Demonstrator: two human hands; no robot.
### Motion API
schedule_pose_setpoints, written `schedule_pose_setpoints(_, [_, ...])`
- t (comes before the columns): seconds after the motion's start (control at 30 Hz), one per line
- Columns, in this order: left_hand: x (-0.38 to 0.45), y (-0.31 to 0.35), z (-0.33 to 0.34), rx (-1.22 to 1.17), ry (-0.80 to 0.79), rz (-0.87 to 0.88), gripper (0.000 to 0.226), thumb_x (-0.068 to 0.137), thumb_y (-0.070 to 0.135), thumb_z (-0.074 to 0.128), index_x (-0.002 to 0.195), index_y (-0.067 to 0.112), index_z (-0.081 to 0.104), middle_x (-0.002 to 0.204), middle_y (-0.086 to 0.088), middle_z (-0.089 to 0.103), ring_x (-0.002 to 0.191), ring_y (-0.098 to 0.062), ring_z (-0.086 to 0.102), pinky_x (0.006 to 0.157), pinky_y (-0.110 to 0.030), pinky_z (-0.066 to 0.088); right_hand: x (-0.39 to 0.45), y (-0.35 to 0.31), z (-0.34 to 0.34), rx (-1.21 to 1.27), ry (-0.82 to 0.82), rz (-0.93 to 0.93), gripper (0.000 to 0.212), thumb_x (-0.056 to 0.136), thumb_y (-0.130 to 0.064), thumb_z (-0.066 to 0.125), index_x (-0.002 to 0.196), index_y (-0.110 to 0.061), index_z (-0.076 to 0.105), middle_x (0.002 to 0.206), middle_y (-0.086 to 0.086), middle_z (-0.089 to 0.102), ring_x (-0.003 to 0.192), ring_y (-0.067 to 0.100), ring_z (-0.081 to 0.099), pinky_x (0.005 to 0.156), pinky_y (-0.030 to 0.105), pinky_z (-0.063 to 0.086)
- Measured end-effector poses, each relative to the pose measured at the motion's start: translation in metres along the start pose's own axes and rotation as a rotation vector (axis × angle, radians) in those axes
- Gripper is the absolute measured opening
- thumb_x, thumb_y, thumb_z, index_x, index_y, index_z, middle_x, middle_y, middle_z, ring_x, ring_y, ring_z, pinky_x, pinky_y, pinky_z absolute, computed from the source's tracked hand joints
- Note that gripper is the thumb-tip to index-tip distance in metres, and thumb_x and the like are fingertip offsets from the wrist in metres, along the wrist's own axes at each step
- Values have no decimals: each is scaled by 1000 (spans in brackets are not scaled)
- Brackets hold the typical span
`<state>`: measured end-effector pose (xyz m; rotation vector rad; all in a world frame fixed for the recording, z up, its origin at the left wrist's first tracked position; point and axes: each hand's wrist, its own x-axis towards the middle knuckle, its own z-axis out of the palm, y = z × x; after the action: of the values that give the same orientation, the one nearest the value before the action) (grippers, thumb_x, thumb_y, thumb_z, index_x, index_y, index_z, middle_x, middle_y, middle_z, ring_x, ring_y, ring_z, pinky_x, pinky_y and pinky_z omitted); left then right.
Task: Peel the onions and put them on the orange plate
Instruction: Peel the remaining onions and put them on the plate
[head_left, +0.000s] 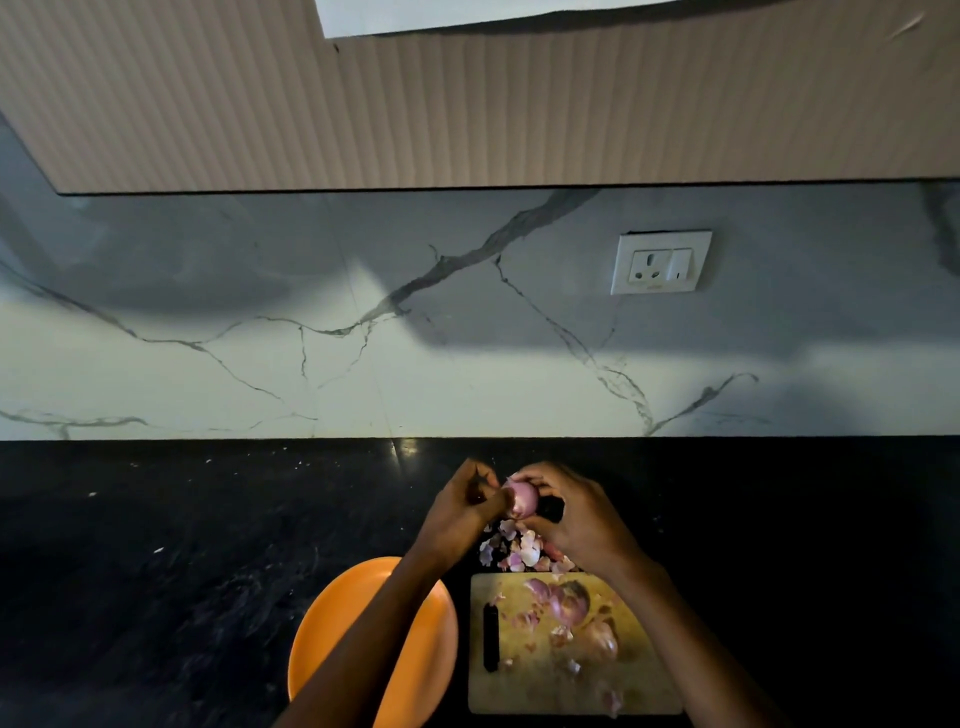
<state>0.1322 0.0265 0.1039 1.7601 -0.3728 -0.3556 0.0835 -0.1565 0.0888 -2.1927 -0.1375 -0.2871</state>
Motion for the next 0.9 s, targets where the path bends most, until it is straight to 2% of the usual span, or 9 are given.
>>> schedule_pose_setpoints(0.07, [0,-2,0,-10,-7,2,49,69,49,66,100,11,57,99,-21,65,96,-38,64,89,-56,51,0,1,-1,3,10,-6,59,72,-11,89,117,-36,60,120,-17,65,111,5,64,91,33,57])
schedule_pose_setpoints(0.23, [0,-10,0,-43,8,6,23,85,31,57,100,15,61,100,-13,66,98,-33,65,92,-55,51,-2,2,-2,33,27,-20,55,72,-9,89,116,-28,63,118,-15,66,109,4,65,90,30,58])
schedule_pose_setpoints(0.33, [-1,-10,4,-65,-1,-4,30,85,42,61,100,16,60,100,-10,68,97,-31,67,90,-51,52,-2,2,0,-1,29,-22,57,71,-10,89,116,-32,62,119,-14,65,108,7,65,88,34,58])
schedule_pose_setpoints(0.4, [-1,-11,7,-70,19,3,34,83,48,68,100,19,62,98,-3,70,96,-24,69,87,-44,54,-3,1,0,-2,56,-22,56,70,-9,89,115,-31,62,118,-15,64,107,6,65,87,34,57])
schedule_pose_setpoints(0.5, [0,-13,13,-42,82,69,19,91,28,73,108,19,68,102,5,73,98,-9,69,82,-24,55,-3,-4,-1,-21,109,-30,51,73,-6,86,111,-30,62,114,-16,62,104,5,64,85,34,57])
schedule_pose_setpoints(0.53, [-1,-13,14,-44,115,96,19,91,22,73,110,18,70,104,4,73,99,-7,69,81,-22,55,-2,-5,0,-28,126,-32,50,74,-5,85,110,-30,61,112,-16,62,104,5,63,85,33,57])
schedule_pose_setpoints(0.6, [-1,-15,18,-37,189,136,21,89,20,75,110,19,74,103,2,73,97,-10,70,81,-21,56,0,-7,0,-42,152,-34,48,75,-5,84,108,-31,60,111,-17,61,103,4,63,84,31,56])
schedule_pose_setpoints(0.73, [0,-18,23,18,321,187,7,87,17,77,94,17,78,87,1,71,82,-9,69,71,-20,53,1,-9,2,-63,172,-30,46,77,-7,84,109,-30,60,113,-16,61,105,3,62,85,29,56])
schedule_pose_setpoints(0.9, [-2,-10,28,44,342,185,4,93,13,69,91,15,71,86,1,71,80,-6,68,67,-14,51,0,-10,2,-64,185,-35,44,77,-8,84,110,-28,61,114,-14,62,104,4,62,86,28,56])
